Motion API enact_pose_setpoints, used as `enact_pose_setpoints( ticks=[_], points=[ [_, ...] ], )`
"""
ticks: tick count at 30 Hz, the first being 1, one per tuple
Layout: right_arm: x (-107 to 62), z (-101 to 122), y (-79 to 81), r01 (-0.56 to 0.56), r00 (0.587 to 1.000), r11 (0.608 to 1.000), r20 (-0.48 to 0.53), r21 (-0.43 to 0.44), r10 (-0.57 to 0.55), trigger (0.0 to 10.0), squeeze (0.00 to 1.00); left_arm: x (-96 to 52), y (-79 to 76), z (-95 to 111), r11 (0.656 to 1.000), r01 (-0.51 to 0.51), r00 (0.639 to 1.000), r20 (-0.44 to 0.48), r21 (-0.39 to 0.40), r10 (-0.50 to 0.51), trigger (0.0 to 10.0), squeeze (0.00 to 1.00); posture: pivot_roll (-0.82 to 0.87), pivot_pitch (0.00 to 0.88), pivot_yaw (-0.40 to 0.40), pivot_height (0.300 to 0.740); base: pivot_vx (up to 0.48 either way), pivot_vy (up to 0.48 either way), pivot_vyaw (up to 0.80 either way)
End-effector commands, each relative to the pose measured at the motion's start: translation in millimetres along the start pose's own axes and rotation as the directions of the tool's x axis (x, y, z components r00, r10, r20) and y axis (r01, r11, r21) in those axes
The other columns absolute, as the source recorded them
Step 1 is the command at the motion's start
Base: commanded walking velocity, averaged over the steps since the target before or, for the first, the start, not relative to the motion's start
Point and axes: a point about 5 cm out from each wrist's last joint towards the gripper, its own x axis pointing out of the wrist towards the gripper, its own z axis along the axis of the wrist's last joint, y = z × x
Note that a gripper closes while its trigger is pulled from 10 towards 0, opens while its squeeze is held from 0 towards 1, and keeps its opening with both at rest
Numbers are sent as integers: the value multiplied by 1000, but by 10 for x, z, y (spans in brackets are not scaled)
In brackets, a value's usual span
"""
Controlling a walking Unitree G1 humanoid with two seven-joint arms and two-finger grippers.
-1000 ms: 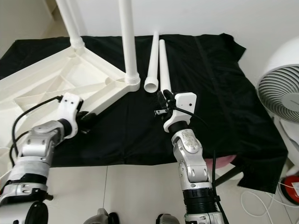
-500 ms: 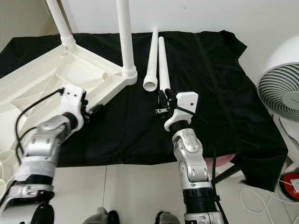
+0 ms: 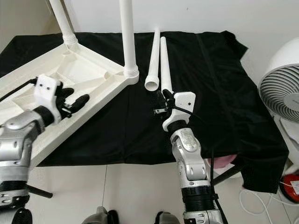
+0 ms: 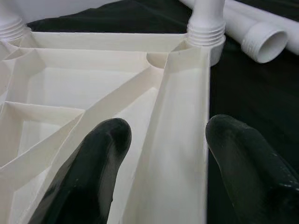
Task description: Building children table
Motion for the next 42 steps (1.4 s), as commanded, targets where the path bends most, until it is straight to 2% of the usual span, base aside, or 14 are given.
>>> enact_pose_setpoints(
  ticks=[1,4,5,8,13,14,16,18,23,26,27,33,38,42],
  points=[
    [13,-4,27,-14,1000,1000,1,-1,14,10000,0,-90,130,-61,998,-51,997,-53,33,52,10000,0,-42,103,49,740,0,0,0],
    [15,-2,17,-10,1000,1000,2,-2,10,10000,0,-271,471,-220,972,-190,953,-209,140,217,10000,0,-42,106,50,740,0,0,0],
    [15,-2,17,-10,1000,1000,2,-2,10,10000,0,-271,471,-220,972,-190,953,-209,140,217,10000,0,-42,106,50,740,0,0,0],
    [17,1,9,-7,1000,1000,3,-4,7,10000,0,-409,643,-296,946,-247,907,-293,209,302,10000,0,-47,108,51,740,0,0,0],
    [17,5,-2,-3,1000,1000,5,-5,3,10000,0,-513,745,-334,929,-267,877,-335,256,344,10000,0,-46,109,51,740,0,0,0],
    [22,7,-10,-2,1000,1000,7,-8,2,10000,0,-585,769,-402,926,-240,856,-386,291,343,10000,0,-46,111,50,740,0,0,0],
    [23,9,-12,-3,1000,1000,7,-9,3,10000,0,-602,763,-428,927,-224,851,-403,301,337,10000,0,-46,111,50,740,0,0,0],
    [23,12,-19,-2,1000,1000,8,-11,2,10000,0,-632,707,-480,933,-143,849,-443,331,287,10000,0,-46,113,49,740,0,0,0],
    [26,14,-25,-1,1000,1000,8,-13,1,10000,0,-642,638,-528,940,-70,848,-476,333,232,10000,0,-48,112,48,740,0,0,0],
    [26,18,-31,0,1000,1000,9,-14,0,10000,0,-594,452,-582,949,43,857,-500,311,125,10000,0,-51,110,47,740,0,0,0],
    [26,18,-31,0,1000,1000,9,-14,0,10000,0,-594,452,-582,949,43,857,-500,311,125,10000,0,-51,110,47,740,0,0,0],
    [31,23,-36,2,1000,1000,12,-15,-2,10000,0,-435,238,-574,955,101,876,-480,280,48,10000,0,-52,109,48,740,0,0,0],
    [24,23,-39,7,1000,1000,12,-15,-7,10000,0,-262,-49,-565,958,174,892,-450,228,-55,10000,0,-59,109,57,740,0,0,0],
    [25,21,-40,10,1000,1000,13,-15,-10,10000,0,-201,-141,-565,959,184,896,-439,215,-73,10000,0,-59,109,57,740,0,0,0]
  ],
)
